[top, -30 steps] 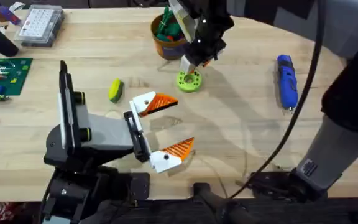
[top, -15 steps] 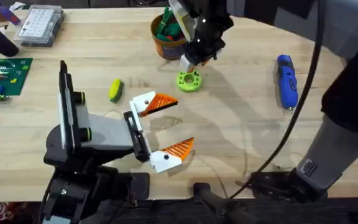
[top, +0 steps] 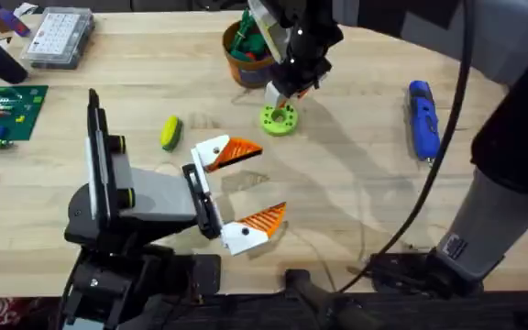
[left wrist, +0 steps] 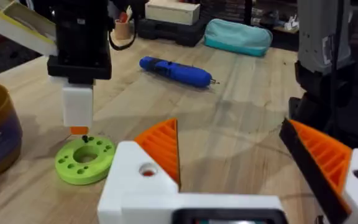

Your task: Pick up the gripper from the table and insert it into the empty holder that is missing its gripper. Then pick up a screw, insert it into the mounting hole, and use the screwdriver to tighten it. Finally, clean up the table by picking up the vegetable and placing it into the bucket.

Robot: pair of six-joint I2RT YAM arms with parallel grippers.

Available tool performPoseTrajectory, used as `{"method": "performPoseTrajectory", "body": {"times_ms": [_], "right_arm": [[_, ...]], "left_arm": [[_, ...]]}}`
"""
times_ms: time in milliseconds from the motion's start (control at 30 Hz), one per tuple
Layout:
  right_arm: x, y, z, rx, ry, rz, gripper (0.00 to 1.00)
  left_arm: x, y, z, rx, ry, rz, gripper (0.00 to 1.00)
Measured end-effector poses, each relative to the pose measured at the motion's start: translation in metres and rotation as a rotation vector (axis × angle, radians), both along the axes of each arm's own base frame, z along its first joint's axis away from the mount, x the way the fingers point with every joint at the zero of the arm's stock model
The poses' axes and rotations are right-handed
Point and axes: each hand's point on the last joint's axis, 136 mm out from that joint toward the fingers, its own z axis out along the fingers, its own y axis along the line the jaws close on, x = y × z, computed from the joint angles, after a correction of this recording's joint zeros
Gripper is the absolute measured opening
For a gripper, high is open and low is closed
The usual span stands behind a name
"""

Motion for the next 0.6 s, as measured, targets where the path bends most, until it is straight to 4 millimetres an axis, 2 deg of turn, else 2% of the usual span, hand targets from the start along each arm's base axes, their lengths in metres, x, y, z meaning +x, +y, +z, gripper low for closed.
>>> {"method": "performPoseTrajectory", "body": {"times_ms": [600], "right_arm": [[-0.003, 0.003, -0.016, -0.002, 0.044, 0.003, 0.423]], "left_arm": [[0.0, 0.0, 0.0, 0.0, 0.0, 0.0, 0.991]]}}
